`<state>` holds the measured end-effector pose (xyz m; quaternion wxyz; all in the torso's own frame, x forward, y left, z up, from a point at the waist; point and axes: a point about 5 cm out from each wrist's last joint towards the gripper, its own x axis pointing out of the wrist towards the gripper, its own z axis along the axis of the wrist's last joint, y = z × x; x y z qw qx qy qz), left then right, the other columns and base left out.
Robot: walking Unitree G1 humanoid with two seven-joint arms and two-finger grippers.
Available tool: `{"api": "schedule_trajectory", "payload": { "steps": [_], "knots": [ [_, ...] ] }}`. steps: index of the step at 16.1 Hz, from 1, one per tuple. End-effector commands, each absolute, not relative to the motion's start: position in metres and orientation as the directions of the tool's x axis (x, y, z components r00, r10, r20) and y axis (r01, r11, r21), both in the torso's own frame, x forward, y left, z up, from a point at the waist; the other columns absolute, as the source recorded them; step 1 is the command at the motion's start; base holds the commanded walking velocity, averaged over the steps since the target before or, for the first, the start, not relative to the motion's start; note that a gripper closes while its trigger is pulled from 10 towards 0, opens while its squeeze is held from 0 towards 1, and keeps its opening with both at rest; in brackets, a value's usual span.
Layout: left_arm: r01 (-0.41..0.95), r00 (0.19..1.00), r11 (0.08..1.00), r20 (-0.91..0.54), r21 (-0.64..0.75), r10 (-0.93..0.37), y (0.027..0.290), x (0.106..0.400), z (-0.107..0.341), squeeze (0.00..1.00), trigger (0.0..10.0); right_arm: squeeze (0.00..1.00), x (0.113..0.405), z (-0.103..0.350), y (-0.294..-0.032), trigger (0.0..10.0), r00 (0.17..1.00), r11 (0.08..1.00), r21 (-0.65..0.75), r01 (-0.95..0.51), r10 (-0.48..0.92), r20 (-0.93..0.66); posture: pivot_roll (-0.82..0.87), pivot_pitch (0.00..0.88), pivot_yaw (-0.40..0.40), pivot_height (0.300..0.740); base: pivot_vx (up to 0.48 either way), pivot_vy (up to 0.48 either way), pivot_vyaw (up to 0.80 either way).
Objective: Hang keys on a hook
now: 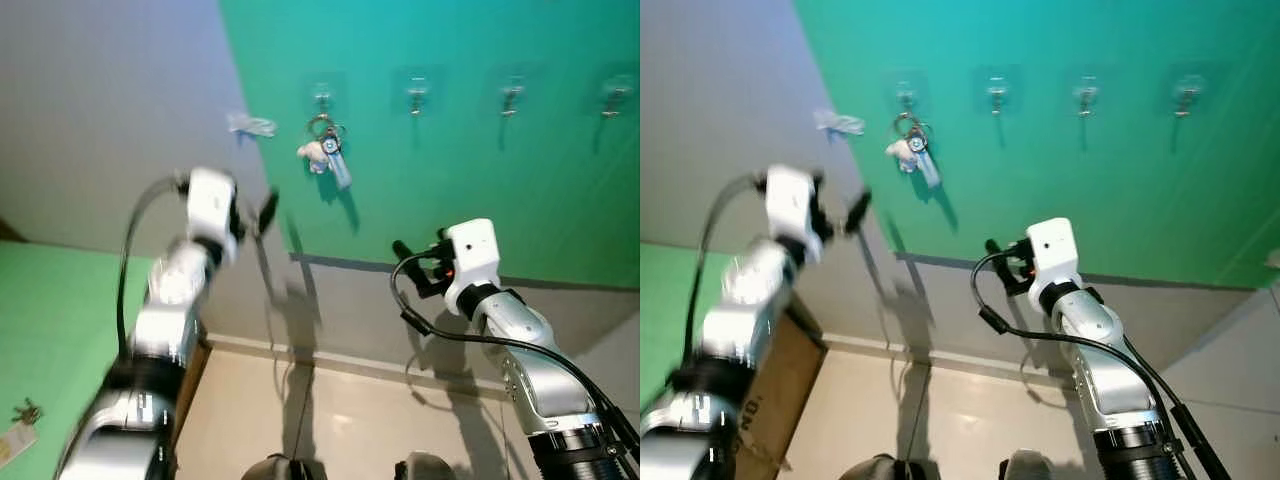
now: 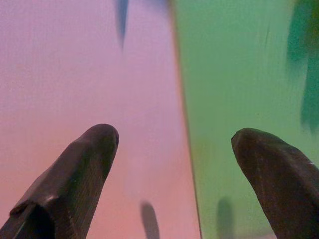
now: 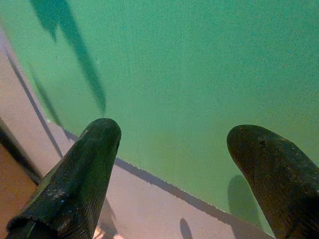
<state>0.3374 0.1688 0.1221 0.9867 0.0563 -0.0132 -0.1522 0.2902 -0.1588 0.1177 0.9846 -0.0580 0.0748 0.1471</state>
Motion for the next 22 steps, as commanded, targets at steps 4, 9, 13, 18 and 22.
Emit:
{"api": "schedule_trajectory", "payload": {
  "steps": [4, 9, 13, 18, 22],
  "knots": [
    [0.282, 0.959, 0.953, -0.001, 0.112, -0.284, 0.149, 0.294, 0.096, 0.0, 10.0, 0.0, 0.285, 0.106, -0.161, 10.0, 0.97, 0.977, -0.043, -0.208, 0.2, -0.14, -0.23, 0.007, 0.138, 0.72, 0.0, 0.0, 0.0],
    [0.162, 0.986, 0.95, 0.001, 0.266, -0.169, 0.161, 0.25, 0.068, 0.0, 10.0, 0.0, 0.269, 0.091, -0.163, 10.0, 0.978, 0.984, -0.017, -0.177, 0.174, -0.116, -0.23, 0.016, 0.144, 0.72, 0.0, 0.0, 0.0],
    [0.206, 0.973, 0.976, -0.121, 0.078, -0.196, 0.144, 0.254, 0.063, 0.0, 10.0, 0.0, 0.27, 0.081, -0.163, 10.0, 0.977, 0.988, -0.002, -0.154, 0.151, -0.153, -0.23, 0.04, 0.148, 0.72, 0.0, 0.0, 0.0],
    [0.261, 0.962, 0.965, -0.084, 0.015, -0.259, 0.135, 0.266, 0.077, 0.0, 10.0, 0.0, 0.273, 0.076, -0.163, 10.0, 0.978, 0.991, 0.004, -0.137, 0.136, -0.161, -0.24, 0.067, 0.15, 0.72, 0.0, 0.376, 0.0],
    [0.321, 0.944, 0.947, -0.08, -0.013, -0.321, 0.13, 0.278, 0.086, 0.0, 10.0, 0.0, 0.27, 0.072, -0.155, 10.0, 0.975, 0.988, 0.024, -0.152, 0.154, -0.161, -0.25, 0.056, 0.164, 0.72, 0.0, 0.48, 0.0]
  ]
}}
